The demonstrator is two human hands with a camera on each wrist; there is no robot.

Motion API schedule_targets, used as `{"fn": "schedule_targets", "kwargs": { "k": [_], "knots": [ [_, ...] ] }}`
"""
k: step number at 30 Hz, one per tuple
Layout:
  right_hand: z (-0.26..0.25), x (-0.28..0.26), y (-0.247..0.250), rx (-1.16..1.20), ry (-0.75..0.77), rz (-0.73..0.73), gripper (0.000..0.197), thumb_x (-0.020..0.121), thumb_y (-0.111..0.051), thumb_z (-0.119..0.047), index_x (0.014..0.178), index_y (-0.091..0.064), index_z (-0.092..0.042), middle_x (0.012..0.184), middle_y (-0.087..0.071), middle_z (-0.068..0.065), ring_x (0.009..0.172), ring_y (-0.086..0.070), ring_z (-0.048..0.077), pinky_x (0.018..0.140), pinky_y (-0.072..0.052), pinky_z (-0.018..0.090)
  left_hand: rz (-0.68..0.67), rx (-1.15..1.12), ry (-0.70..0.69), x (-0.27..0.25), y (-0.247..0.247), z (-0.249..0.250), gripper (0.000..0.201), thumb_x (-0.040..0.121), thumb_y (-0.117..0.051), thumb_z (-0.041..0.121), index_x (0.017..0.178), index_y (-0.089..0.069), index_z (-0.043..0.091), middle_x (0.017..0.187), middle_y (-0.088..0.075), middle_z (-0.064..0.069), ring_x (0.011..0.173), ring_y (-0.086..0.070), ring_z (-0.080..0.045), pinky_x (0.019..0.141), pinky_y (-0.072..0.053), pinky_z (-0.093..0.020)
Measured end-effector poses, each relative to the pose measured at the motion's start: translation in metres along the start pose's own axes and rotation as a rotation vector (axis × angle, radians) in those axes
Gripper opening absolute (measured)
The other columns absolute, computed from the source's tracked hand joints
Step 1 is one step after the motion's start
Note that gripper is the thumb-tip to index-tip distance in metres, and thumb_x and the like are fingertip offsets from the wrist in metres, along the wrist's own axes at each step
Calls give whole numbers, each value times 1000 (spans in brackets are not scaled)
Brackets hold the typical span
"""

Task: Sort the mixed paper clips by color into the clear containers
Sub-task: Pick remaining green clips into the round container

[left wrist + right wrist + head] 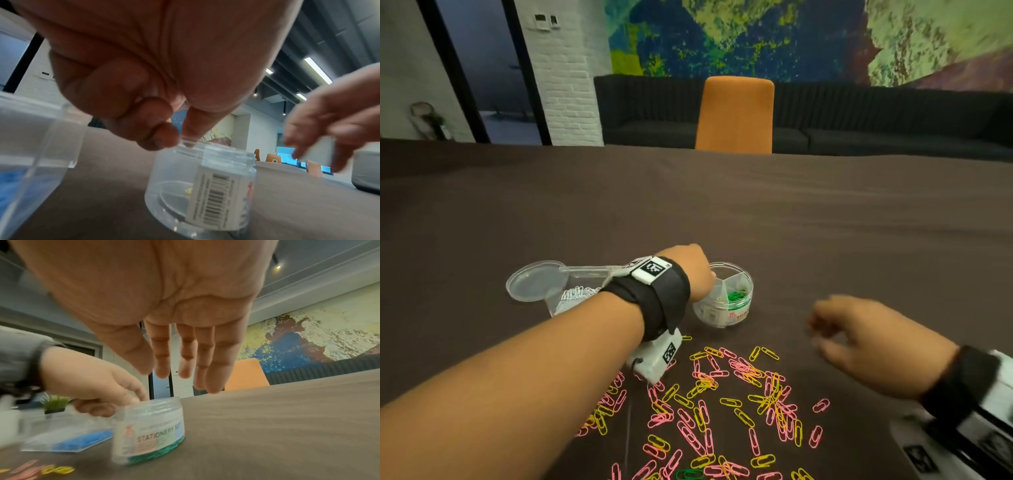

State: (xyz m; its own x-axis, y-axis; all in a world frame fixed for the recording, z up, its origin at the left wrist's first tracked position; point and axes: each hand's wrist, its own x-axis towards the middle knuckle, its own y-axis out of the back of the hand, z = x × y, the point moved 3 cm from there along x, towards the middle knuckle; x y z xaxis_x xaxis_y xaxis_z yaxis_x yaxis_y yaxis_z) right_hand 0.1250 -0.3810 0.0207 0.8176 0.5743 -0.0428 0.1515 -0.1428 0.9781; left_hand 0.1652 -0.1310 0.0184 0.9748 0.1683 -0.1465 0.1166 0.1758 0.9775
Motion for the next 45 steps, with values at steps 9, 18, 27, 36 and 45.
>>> {"fn": "schedule_targets", "kwargs": {
  "k": [9,18,27,36,45],
  "knots": [
    [-41,125,3,-128,-9,-18,22,96,-53,-44,101,-67,-27,101,-56,-6,93,-57,13,84,-50,32,-24,-69,-16,3,-17,-4,38,98,-51,29,131,-46,12,116,-62,-10,101,-62,-27,80,-51,-36],
    [-57,156,-17,-371,-213,-166,19,91,-57,-16,73,-54,-11,69,-53,2,69,-56,20,63,-47,29,-51,-138,-23,3,-27,-7,35,98,-46,27,128,-43,9,106,-62,-10,95,-62,-28,81,-53,-40],
    [-55,159,-25,-372,-312,-158,26,90,-57,-16,66,-49,-15,68,-55,2,64,-57,20,63,-49,31,-90,-120,2,1,-26,-6,42,94,-46,18,133,-35,6,101,-62,-12,93,-63,-30,84,-54,-44],
    [-46,157,-31,-183,-412,-194,11,90,-57,-19,83,-63,-13,82,-63,3,75,-62,19,64,-50,28,-85,-112,-4,1,-29,-7,44,93,-43,15,135,-33,7,87,-56,-9,82,-61,-29,73,-51,-39],
    [-39,165,-32,-153,-431,-178,10,88,-61,-20,90,-68,-13,82,-67,4,78,-67,20,73,-58,32,-95,-132,-18,1,-34,-4,61,92,-42,9,147,-15,3,90,-61,-10,78,-58,-27,71,-49,-38]
  ]
}}
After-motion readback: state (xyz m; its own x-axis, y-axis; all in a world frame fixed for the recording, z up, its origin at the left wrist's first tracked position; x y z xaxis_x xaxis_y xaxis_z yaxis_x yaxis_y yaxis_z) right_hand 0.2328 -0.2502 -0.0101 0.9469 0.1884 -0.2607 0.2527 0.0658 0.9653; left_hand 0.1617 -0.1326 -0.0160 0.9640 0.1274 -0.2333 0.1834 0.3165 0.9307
